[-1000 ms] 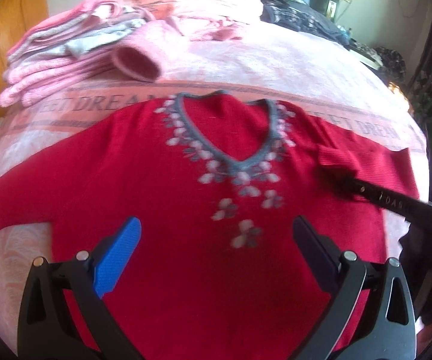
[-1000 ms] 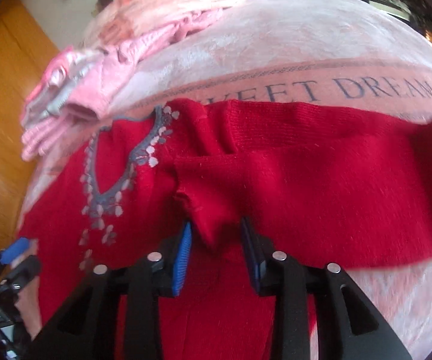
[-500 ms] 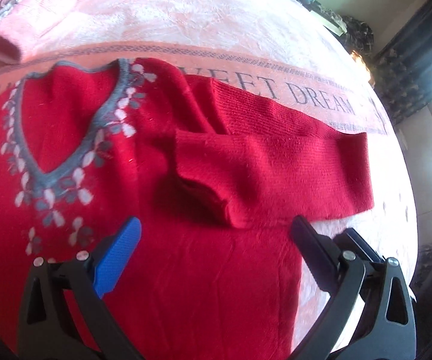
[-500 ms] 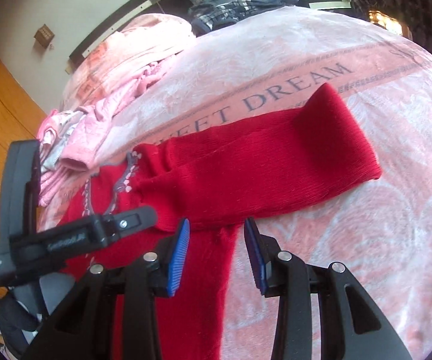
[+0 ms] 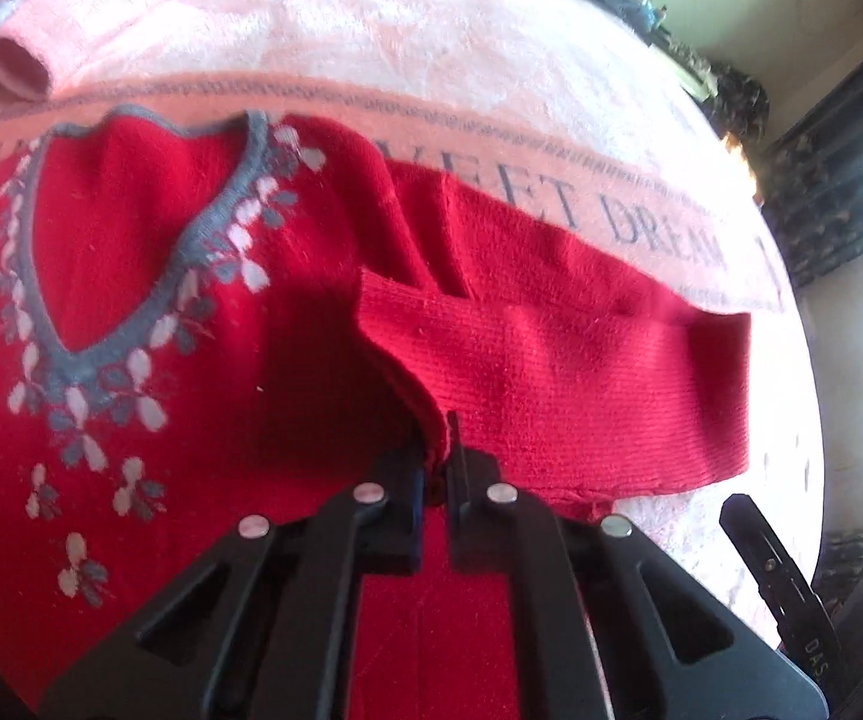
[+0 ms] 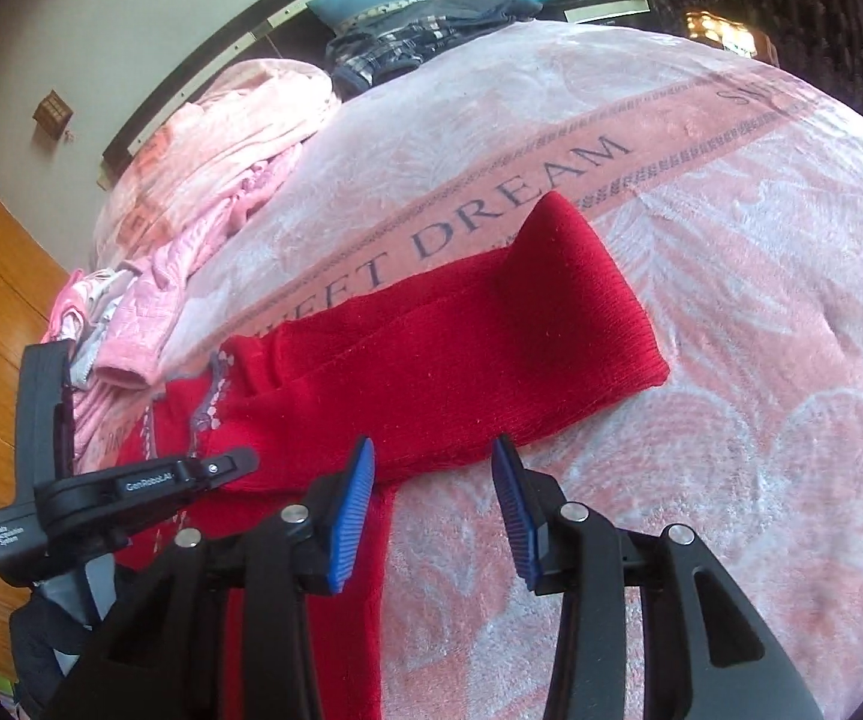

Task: Fold small clothes
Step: 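Grasp the other sleeve with the left gripper and fold it across the body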

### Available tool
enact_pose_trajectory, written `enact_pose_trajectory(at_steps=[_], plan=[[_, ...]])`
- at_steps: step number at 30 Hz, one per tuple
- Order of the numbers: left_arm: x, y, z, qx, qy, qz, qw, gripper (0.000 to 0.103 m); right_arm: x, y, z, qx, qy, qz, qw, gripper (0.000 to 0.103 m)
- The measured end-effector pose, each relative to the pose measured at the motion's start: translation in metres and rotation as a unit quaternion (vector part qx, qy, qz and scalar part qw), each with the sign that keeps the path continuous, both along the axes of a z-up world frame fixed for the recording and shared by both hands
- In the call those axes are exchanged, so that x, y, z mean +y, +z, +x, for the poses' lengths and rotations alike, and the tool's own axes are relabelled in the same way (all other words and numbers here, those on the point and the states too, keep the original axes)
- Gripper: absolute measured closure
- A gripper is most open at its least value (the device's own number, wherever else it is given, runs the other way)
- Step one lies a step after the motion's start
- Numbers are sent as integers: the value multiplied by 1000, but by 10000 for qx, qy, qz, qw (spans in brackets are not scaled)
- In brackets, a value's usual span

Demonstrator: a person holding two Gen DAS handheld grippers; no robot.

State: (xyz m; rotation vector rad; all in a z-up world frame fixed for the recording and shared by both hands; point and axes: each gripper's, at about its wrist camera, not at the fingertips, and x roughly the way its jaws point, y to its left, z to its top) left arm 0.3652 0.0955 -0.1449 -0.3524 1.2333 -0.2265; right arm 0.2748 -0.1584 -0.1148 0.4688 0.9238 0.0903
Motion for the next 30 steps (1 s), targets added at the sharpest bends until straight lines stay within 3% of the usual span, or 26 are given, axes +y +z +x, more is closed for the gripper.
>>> enact_pose_trajectory(at_steps=[4,9,15,17,23,30], plan=[[27,31,-13,-532,312,-94,9981,100,8,6,1,-78,78,-27,9999,61],[81,72,-31,-1213,858,252,9886,100,17,13,-1,-181,178,-133,9996,60],[176,92,-53,-1397,1410,748,9772,100,37,5,2,-40,259,-361,9990,60],[206,89,-62,-1431,1519,1002,9728,100,43,5,3,-37,285,-406,9988,60],[277,76,-76,-1304,1991,1252,9632,100,57,2,5,-14,424,-477,9980,60],[279,14,-67,-603,1881,1282,9719,99,67,-6,7,110,486,-603,9969,60]])
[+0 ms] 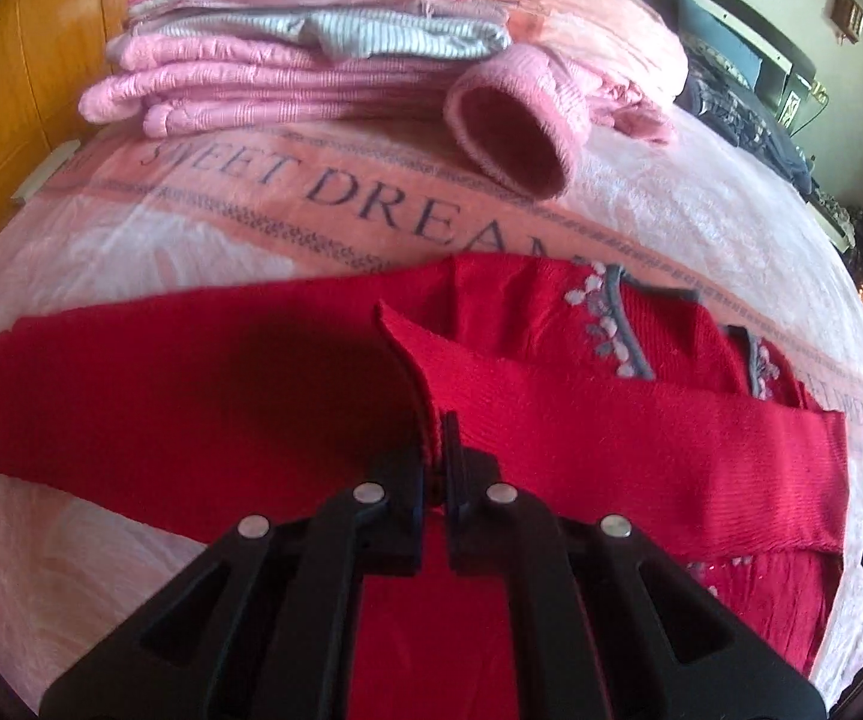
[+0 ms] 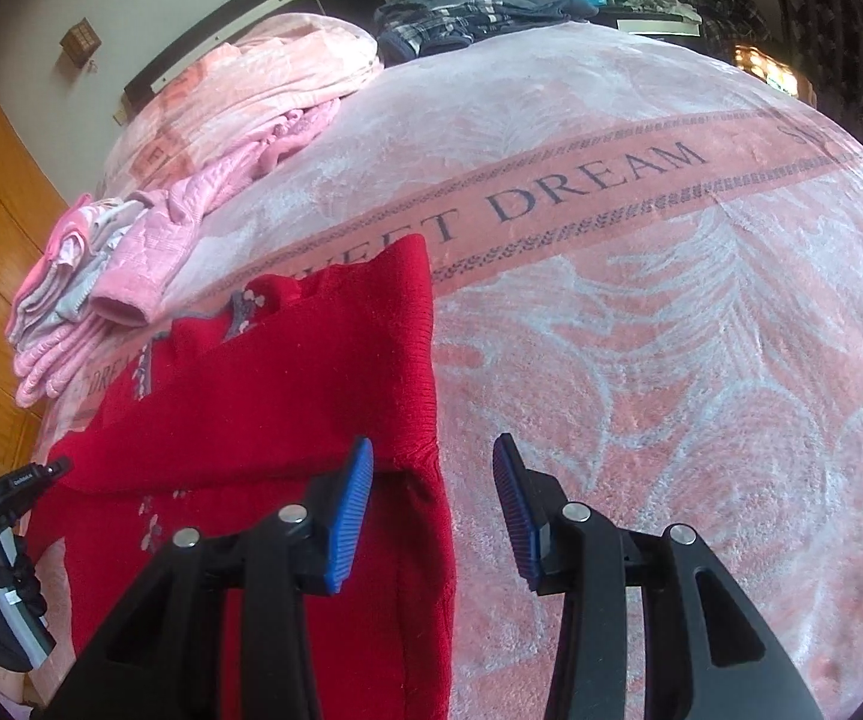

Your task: Fold small clothes

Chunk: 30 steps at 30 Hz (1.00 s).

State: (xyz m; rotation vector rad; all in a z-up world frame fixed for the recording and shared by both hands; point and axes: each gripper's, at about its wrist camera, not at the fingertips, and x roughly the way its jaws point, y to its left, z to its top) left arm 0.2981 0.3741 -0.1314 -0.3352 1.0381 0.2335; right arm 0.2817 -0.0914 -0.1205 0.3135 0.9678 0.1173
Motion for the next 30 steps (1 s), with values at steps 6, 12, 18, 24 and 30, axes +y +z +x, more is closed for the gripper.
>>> enact_pose_trajectory(at_steps=[6,12,18,24,30], plan=[[23,-20,-16,164,307,-204,9992,77,6,-1,1,13,75,-35,10000,60],[52,21,-43,-515,746,-494,9947,78,20,23,-3,-247,383,325,9984,52],[14,17,-14,-395,53,-677,9969,78,48,19,16,-12,609,115,9981,50],[-25,-31,18,262,-486,-471,9974,78,60,-29,47,702,656,-317,9949,52],[-33,-29,24,322,-827,-90,9960,77,66,-36,48,642,878,-521,9927,47]])
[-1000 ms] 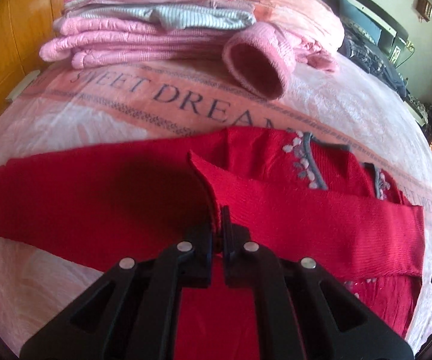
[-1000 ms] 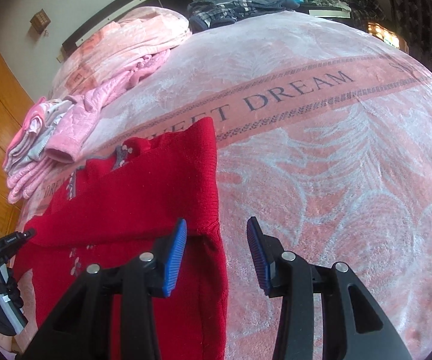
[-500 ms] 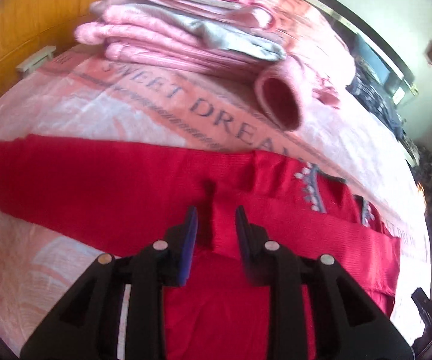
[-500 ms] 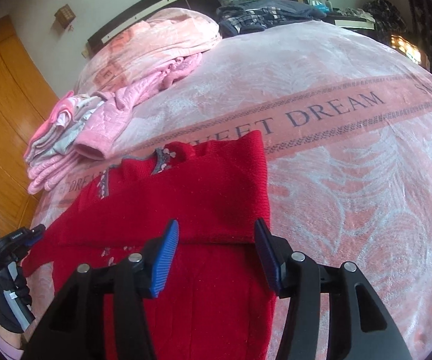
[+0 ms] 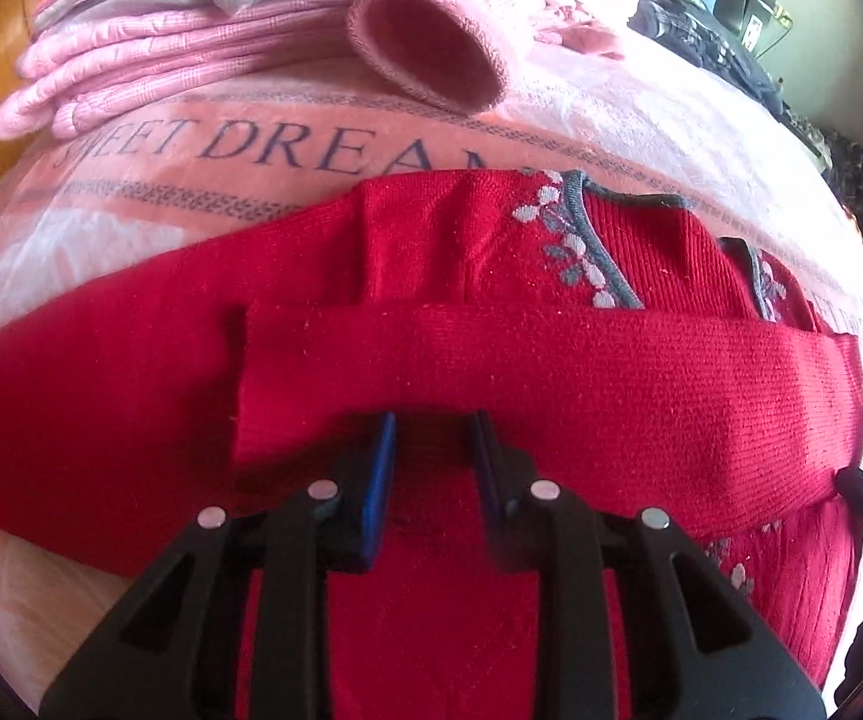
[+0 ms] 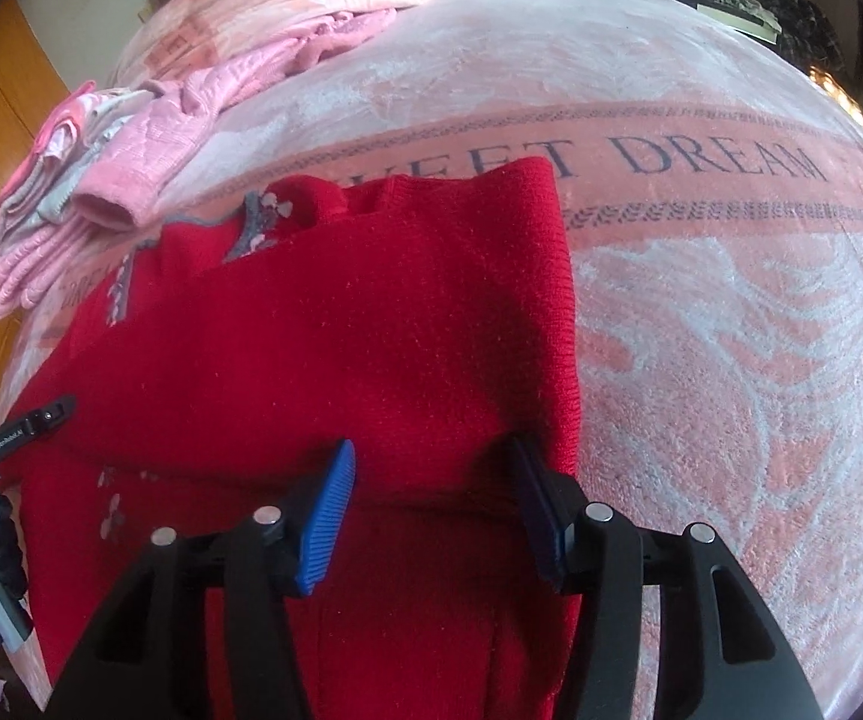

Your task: Fold small clothes

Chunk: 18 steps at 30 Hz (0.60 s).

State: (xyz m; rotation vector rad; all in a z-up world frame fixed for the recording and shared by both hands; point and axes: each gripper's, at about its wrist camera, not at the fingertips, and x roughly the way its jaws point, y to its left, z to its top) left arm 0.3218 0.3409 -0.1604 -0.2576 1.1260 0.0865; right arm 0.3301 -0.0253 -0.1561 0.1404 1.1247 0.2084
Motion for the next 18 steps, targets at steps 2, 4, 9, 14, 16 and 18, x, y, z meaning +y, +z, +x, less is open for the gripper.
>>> enact_pose_trajectory(at_steps=[2,4,9,14,16,18], plan=[[7,4,-2,33,65,-139,9999,78,-1,8,-2,8,9,70,10000,48],[19,16,-18,-44,209,-211,9995,78,-9,21,-14,-96,-27,329,9994,48],[71,32,-80,-233,546,-438,9973,66,-9,35,-68,-121,165,379,9991,48],[167,22,-154,45,1403,-618,9882,65,2,33,-106,-76,260,632,9976,48],[211,18,-181,8,1862,-771,9795,65,12,32,-117,-36,374,677,9970,48],[254,11,-205,-133,2407,-1198,9631,65,22,32,-123,-31,489,633,9968,48]])
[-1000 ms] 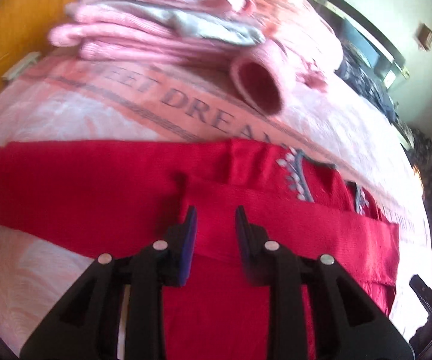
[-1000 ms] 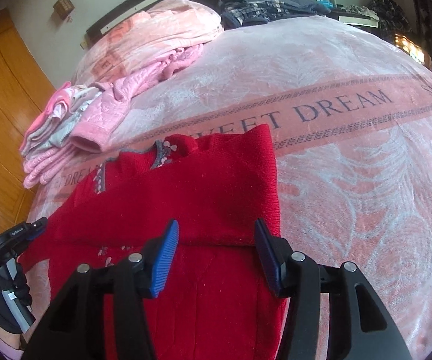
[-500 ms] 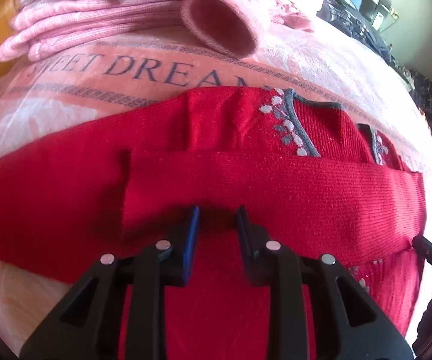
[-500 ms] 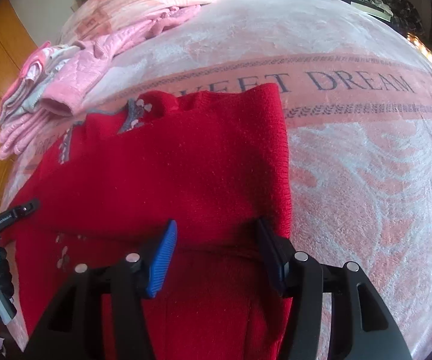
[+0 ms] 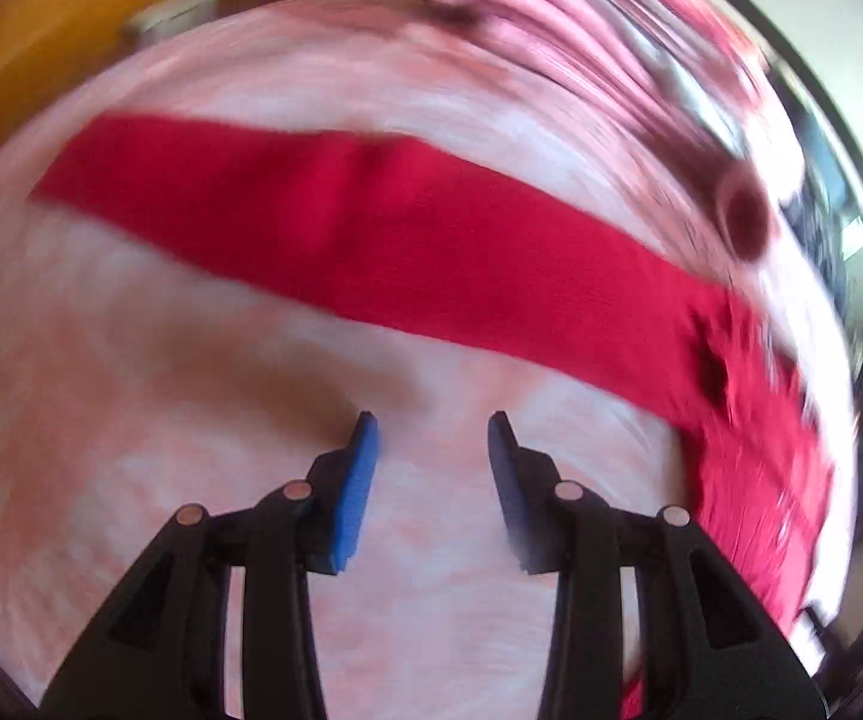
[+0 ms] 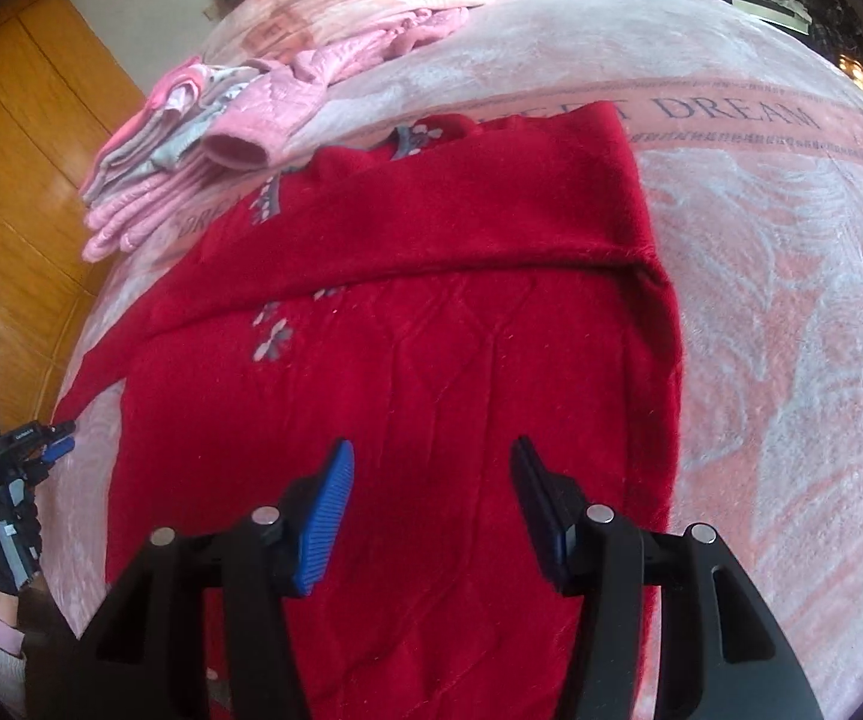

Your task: Fold small clothes

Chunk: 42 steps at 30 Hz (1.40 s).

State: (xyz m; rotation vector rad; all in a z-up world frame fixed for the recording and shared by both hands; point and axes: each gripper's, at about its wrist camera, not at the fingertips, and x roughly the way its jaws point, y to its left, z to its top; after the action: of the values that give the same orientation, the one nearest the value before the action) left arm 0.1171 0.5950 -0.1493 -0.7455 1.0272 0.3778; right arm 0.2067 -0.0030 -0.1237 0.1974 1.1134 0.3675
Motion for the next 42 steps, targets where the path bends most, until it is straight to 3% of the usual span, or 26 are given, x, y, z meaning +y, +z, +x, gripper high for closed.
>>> enact_pose_trajectory(at_steps=[3,7,10,14,20,25,31,36,42], plan=[[58,-16,-29,-450,836,-760,9926,74,13,-1,-7,-5,82,-43,10000,48],[111,-35,-53,-921,1850,-1277,9700,77,21,-7,-11,1,65,-96,9999,48],[133,-46,-58,-1204,2234,-1581,9543,83,24,-13,-11,32,45,-140,9999,48],[152,-50,-50,-1402,2385,-1648,9467,85,27,-21,-9,29,53,-274,9996,48],[175,-48,-38,-1421,2464,-1455,9476,85,27,-25,-9,-66,82,-301,9995,48],[179,-43,-29,-1190,2374,-1072,9581,98,25,-26,-10,-121,114,-237,9996,48],[164,-19,-27,-1158,2212,-479,9671,100,18,-25,-11,-141,102,-31,9998,48],[128,16,-2,-1326,1704,-148,9763,100,14,-15,-15,-347,47,-237,9991,49],[39,63,49,-1626,626,131,9846,100,-2,-14,-14,-366,-123,-272,9989,48]])
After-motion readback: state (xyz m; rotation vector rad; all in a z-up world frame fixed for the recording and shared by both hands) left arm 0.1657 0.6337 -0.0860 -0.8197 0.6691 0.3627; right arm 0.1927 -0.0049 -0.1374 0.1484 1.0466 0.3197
